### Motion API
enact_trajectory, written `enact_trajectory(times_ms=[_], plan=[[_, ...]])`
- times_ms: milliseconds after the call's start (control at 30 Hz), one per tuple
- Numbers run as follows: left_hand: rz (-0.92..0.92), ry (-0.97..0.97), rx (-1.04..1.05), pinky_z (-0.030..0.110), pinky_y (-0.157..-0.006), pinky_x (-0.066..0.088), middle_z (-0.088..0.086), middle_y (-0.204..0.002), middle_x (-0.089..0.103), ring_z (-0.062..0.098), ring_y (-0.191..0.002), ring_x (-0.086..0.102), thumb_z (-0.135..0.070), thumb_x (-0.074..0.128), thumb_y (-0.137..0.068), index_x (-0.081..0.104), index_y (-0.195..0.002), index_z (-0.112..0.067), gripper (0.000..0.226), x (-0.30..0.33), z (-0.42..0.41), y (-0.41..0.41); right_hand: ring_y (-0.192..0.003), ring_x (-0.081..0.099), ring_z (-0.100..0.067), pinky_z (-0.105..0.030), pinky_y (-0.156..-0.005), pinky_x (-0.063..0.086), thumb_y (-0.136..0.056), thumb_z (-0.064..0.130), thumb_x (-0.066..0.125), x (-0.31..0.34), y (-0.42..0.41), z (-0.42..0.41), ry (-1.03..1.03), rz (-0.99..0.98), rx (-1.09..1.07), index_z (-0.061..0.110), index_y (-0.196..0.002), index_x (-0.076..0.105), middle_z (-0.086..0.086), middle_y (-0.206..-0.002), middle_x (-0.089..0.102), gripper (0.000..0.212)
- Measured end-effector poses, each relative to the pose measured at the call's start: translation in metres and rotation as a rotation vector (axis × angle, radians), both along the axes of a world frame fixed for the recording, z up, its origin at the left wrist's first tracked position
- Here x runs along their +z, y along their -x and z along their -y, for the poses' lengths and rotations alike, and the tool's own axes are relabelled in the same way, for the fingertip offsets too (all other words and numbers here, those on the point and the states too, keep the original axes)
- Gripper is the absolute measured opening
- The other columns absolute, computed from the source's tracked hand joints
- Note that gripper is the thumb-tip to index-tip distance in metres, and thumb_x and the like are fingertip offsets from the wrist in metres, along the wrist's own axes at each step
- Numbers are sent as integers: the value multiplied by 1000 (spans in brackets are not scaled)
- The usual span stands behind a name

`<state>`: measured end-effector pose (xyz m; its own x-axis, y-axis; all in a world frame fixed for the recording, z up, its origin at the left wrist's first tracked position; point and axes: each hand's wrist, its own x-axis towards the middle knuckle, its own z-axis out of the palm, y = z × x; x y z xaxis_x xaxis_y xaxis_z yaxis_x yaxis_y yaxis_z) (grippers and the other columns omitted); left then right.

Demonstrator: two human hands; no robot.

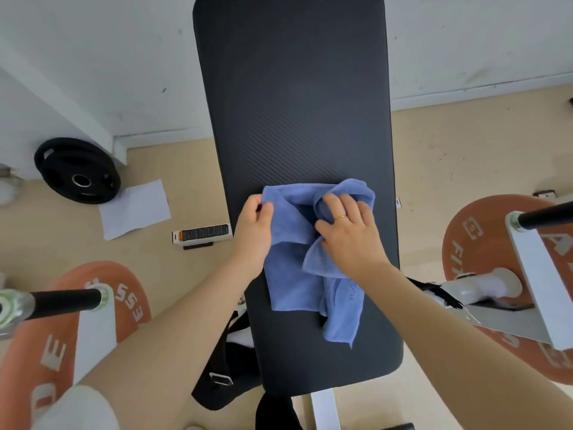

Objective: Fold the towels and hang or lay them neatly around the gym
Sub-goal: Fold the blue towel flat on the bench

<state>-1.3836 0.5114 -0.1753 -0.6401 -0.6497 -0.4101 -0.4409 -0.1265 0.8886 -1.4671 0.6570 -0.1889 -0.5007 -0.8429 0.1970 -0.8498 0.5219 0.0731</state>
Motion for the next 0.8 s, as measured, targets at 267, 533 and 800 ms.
enact_trajectory(times_ms=[267,533,800], plan=[[15,-83,-283,25,-65,42,-3,-77,60,12,-73,52,-20,55,-91,62,-82,-18,12,37,13,-7,-59,49,-5,-18,-63,42,-90,10,49,79,-9,12,316,860,164,10,-90,66,10,-58,53,17],[24,-427,-385,25,-59,50,15,-97,69,19,-80,65,-52,27,-95,67,-107,-13,57,58,18,-28,-66,59,-11,-28,-68,49,-87,28,62,74,-22,37,261,996,-144,15,-75,64,2,-65,62,18],[-36,-308,-578,20,-70,54,0,-102,67,8,-91,66,-2,52,-90,61,-112,-21,30,58,28,-52,-51,43,-6,-17,-55,33,-89,38,57,80,-29,34,63,941,-112,26,-55,43,9,-51,44,38]])
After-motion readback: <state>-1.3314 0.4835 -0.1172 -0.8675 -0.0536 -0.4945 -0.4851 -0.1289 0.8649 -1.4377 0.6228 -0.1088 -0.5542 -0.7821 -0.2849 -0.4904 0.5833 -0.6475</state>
